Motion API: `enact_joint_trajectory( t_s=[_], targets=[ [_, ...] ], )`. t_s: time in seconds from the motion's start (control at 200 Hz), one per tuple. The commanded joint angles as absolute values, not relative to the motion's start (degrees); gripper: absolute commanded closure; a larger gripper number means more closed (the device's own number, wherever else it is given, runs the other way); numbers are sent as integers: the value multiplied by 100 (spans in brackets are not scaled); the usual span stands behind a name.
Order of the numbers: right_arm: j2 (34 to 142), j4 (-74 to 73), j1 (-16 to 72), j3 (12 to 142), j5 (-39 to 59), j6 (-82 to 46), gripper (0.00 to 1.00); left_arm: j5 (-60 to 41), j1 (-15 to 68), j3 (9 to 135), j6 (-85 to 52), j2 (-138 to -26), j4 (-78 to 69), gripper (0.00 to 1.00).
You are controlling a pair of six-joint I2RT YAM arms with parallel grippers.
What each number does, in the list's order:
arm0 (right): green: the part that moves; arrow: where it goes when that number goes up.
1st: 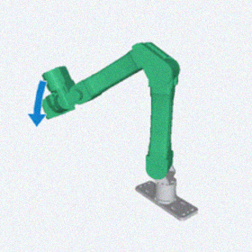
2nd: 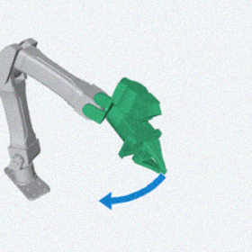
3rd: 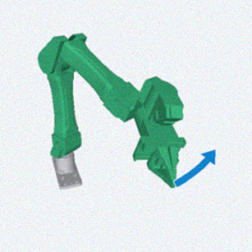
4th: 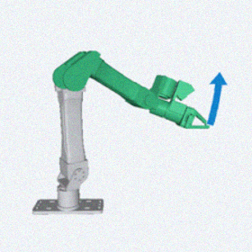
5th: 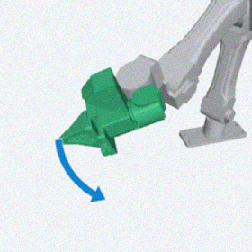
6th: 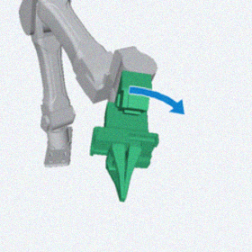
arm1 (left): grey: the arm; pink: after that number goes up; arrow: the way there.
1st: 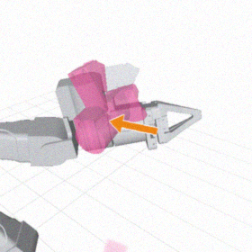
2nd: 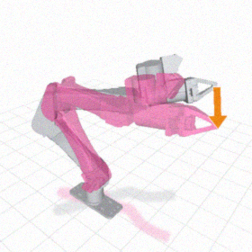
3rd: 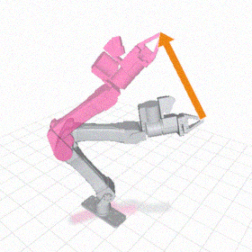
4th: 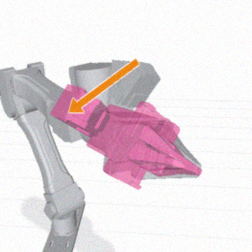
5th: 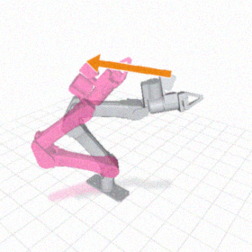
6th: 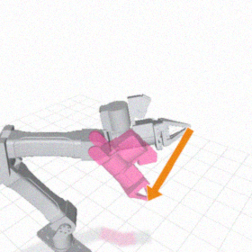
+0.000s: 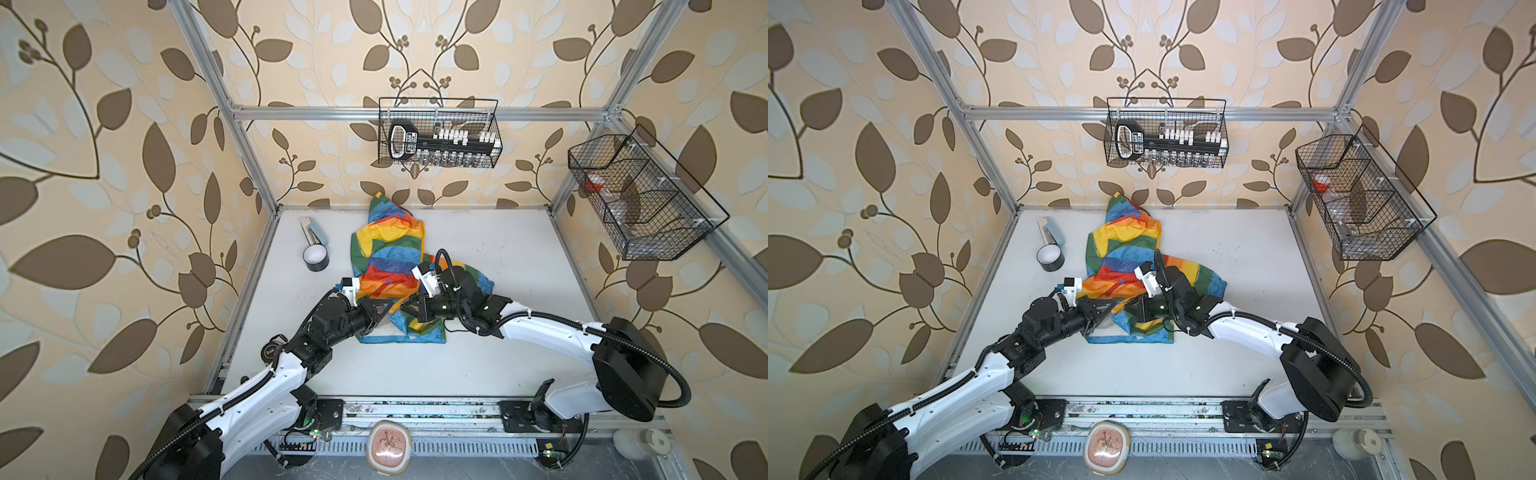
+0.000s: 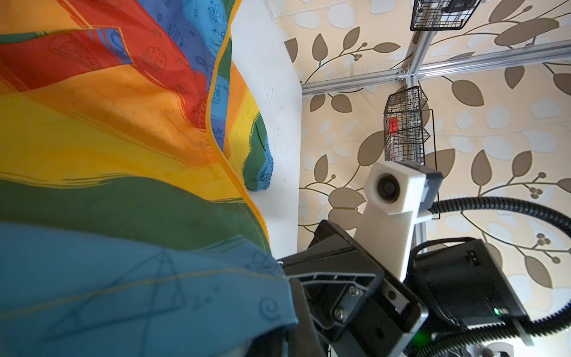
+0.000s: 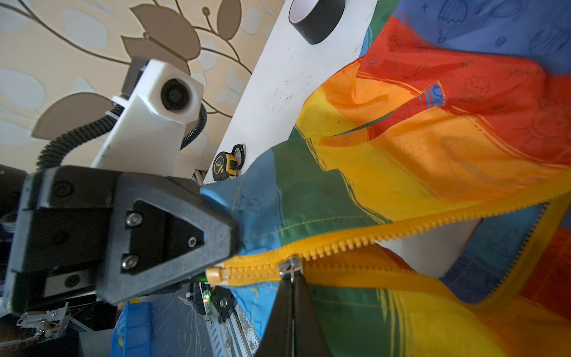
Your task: Zip up the jacket
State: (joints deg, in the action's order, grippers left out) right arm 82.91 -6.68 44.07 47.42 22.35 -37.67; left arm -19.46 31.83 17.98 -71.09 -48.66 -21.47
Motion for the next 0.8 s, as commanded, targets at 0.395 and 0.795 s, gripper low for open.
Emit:
enact_joint_trajectory(
  t_s=[0.395, 0.795],
  targets=[
    [8078, -44, 4124, 4851, 1812, -3271, 100, -1964, 3197, 2010, -6952, -4682, -2044, 100],
    [7968, 167, 3992, 4870, 1688, -3123, 100, -1945, 3196, 2177, -6705, -4503, -1516, 100]
  ],
)
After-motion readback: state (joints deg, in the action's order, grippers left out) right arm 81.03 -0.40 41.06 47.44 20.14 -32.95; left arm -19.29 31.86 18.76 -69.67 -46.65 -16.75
